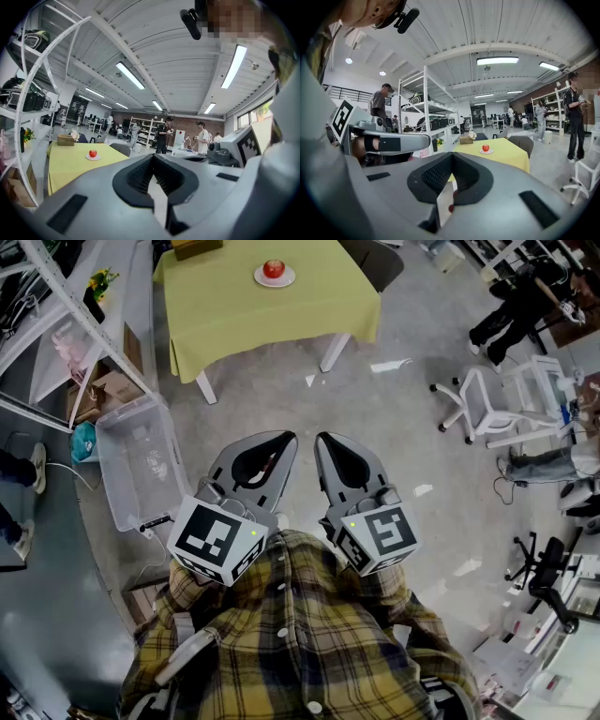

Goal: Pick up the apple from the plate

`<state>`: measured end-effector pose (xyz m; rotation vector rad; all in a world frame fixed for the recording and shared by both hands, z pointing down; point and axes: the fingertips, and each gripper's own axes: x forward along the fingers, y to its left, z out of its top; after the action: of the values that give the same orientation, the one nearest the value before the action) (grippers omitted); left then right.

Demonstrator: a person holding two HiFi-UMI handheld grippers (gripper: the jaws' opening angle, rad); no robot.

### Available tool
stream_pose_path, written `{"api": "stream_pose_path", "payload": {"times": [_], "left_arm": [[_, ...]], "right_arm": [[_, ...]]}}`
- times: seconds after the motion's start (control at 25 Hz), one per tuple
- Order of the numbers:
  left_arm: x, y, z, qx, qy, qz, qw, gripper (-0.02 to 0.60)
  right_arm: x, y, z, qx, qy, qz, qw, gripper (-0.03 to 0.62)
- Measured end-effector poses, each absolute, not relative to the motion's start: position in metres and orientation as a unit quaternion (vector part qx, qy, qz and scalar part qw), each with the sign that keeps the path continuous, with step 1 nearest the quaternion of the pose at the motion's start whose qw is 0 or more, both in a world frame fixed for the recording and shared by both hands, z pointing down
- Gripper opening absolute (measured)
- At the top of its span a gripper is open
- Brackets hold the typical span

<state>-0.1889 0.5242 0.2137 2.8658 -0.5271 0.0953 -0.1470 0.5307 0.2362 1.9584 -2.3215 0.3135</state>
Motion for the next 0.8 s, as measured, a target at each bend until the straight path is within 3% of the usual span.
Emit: {"api": "stream_pose_path", "payload": {"times": [0.8], "left_arm": [[-0.170,0.554,0.223,0.975,-0.190,0.030,0.109,0.006]], "right_arm": [[-0.128,0.563,0.245,0.637,-0.763,0.108,0.038,-0.003]]}}
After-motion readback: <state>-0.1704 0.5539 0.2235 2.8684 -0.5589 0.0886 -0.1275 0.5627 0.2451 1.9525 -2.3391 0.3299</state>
